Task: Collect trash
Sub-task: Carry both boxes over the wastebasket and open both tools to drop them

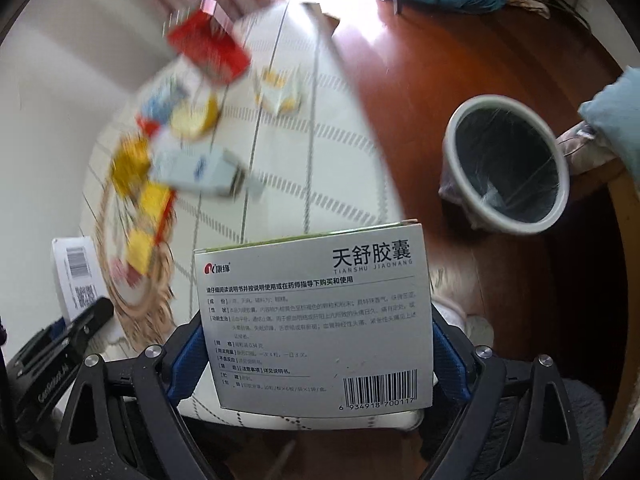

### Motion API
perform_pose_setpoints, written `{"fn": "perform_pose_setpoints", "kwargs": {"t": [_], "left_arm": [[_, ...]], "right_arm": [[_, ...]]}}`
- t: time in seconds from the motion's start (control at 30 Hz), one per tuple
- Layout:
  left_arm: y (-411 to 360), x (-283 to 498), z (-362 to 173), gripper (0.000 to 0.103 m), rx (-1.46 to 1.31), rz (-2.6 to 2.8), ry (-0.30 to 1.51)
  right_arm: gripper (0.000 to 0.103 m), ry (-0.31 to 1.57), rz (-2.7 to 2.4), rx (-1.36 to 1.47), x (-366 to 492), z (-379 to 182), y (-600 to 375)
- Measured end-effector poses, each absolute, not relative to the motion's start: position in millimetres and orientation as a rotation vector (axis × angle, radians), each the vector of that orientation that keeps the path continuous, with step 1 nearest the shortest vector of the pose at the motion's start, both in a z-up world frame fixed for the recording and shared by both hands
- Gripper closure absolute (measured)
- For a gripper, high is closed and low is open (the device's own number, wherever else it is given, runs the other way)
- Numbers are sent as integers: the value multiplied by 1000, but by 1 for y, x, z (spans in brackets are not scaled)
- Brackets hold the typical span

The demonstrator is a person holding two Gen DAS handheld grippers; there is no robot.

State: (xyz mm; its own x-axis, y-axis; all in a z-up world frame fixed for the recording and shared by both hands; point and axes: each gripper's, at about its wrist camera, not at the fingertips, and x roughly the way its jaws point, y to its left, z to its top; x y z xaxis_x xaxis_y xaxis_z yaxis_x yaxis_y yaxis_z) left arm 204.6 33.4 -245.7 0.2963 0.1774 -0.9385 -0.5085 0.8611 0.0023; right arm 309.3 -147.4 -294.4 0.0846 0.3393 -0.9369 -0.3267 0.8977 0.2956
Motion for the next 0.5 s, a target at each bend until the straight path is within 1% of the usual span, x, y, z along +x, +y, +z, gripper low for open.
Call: {"fn": "perform_pose_setpoints", "kwargs": {"t": [0.13, 0.27, 0.37, 0.5], "left_arm": [[5, 246, -208, 66, -310, 346, 1119], [-25, 297, -195, 66, -340, 198, 1099], [-48, 351, -210, 66, -386, 71, 1132], [-85, 431, -255, 66, -412, -69, 1235]], "right_arm": [[9, 1334, 482, 96, 340, -260, -190], [9, 1257, 441, 108, 380, -229, -237], [9, 1231, 375, 74, 410, -227, -272], [9, 1284, 276, 69, 454, -268, -312]]}}
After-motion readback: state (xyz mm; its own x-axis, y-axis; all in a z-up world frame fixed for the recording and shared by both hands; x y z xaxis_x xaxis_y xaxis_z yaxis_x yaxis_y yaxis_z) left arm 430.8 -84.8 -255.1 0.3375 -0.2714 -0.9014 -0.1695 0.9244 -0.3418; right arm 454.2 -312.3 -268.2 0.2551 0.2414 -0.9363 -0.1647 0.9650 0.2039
